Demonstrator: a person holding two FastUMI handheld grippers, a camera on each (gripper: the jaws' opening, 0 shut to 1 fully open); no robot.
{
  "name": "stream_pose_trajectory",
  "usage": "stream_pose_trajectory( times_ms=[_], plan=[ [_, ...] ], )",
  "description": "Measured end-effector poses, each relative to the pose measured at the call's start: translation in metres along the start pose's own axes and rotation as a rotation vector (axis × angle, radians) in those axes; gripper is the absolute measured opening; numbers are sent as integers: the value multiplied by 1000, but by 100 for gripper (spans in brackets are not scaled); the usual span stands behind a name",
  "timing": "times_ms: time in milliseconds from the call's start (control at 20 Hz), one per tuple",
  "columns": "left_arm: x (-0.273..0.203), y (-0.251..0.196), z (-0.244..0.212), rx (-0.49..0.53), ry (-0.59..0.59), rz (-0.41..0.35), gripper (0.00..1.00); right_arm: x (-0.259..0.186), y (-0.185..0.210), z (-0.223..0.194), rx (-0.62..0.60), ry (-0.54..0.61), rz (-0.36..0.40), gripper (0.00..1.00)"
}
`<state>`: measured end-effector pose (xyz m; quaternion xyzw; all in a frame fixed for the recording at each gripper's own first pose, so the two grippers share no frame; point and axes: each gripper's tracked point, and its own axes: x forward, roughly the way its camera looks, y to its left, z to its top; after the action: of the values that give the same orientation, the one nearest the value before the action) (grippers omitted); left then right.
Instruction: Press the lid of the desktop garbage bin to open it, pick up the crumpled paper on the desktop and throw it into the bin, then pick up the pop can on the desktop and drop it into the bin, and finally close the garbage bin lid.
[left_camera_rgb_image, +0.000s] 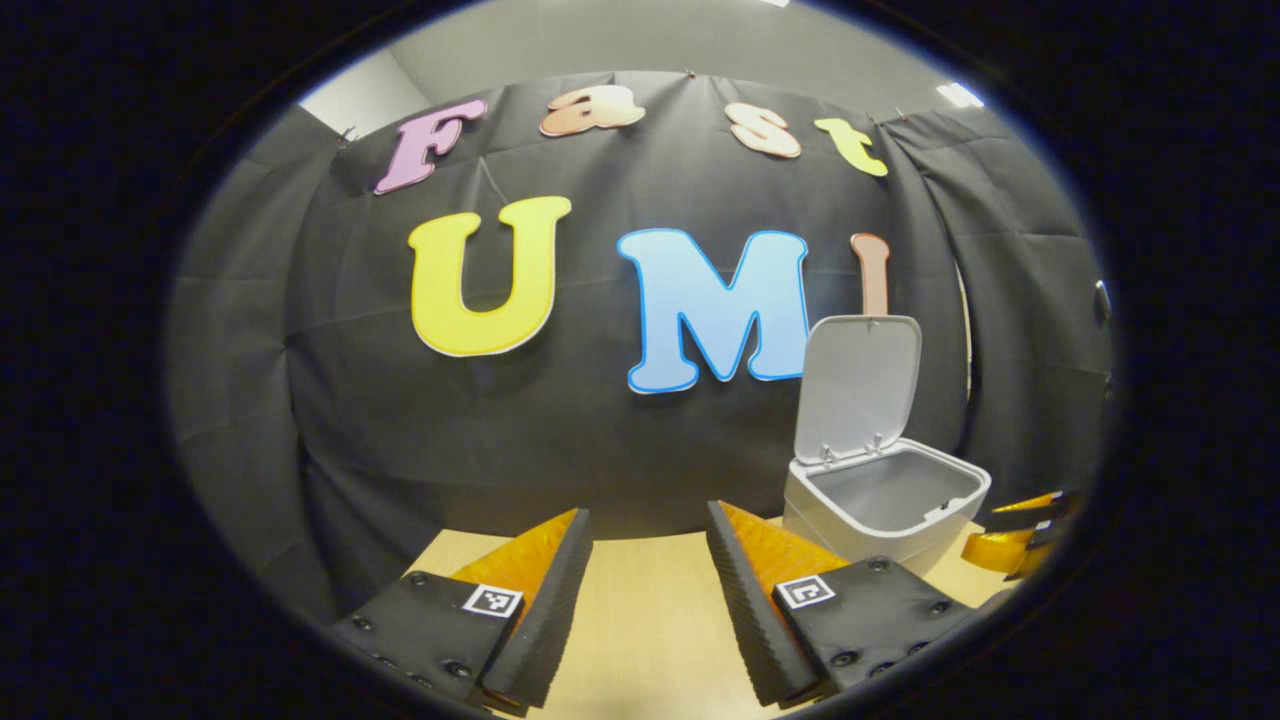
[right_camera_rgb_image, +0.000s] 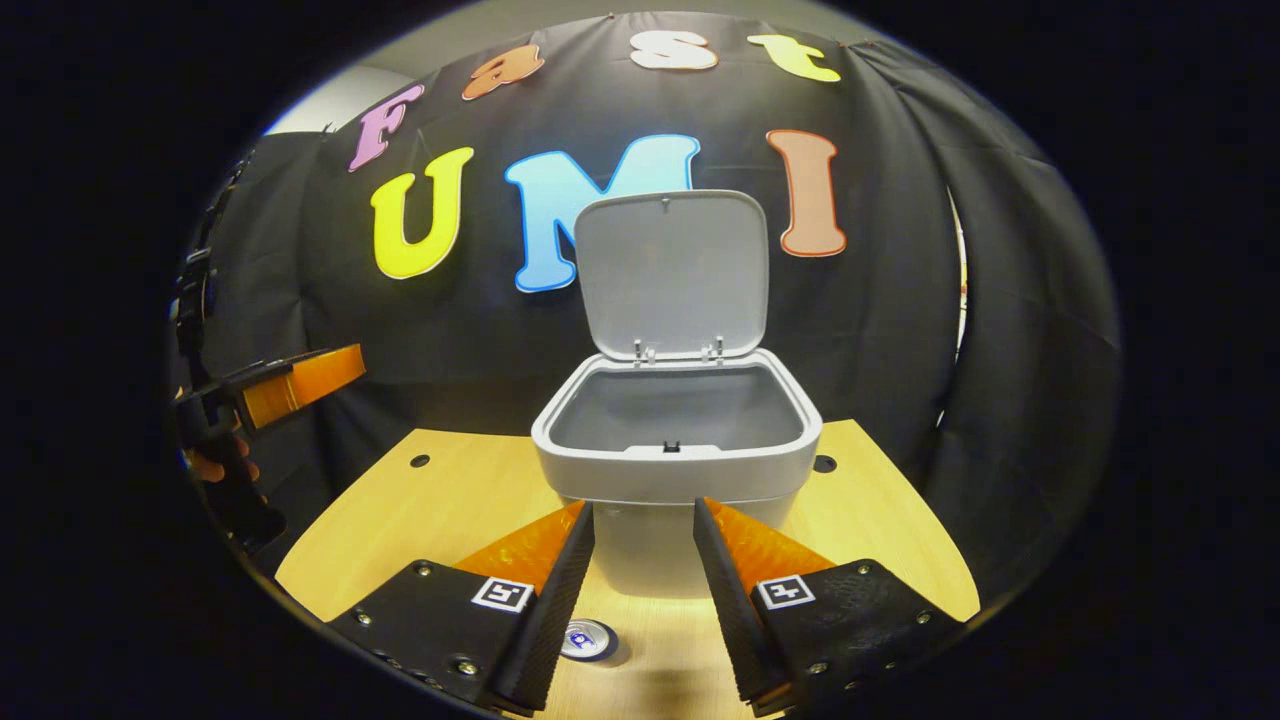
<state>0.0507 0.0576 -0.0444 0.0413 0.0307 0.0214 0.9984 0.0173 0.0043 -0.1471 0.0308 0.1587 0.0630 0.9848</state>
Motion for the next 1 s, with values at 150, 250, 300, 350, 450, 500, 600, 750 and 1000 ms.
stream_pose_trajectory(
  times_ms=[150,250,300,350,450,500,600,750,1000],
  plan=[
    [-10,10,-2,-6,2,22,84,6,15,-14,-35,34,36,67],
    [-15,15,-2,-5,2,32,84,10,24,-25,-55,59,56,66],
    [-16,17,-3,-4,3,36,84,11,28,-32,-63,73,66,67],
    [-18,18,-2,-5,2,40,84,13,33,-38,-70,87,76,67],
    [-21,18,-2,-10,1,41,84,16,40,-51,-85,123,97,67],
    [-23,17,-2,-14,0,39,84,17,42,-57,-93,137,105,67],
    [-24,16,-3,-21,2,37,84,20,45,-71,-110,166,118,68],
    [-25,18,-4,-28,5,39,84,21,49,-86,-120,200,130,72],
    [-26,24,-10,-44,13,51,84,24,52,-114,-129,268,152,82]
  ],
)
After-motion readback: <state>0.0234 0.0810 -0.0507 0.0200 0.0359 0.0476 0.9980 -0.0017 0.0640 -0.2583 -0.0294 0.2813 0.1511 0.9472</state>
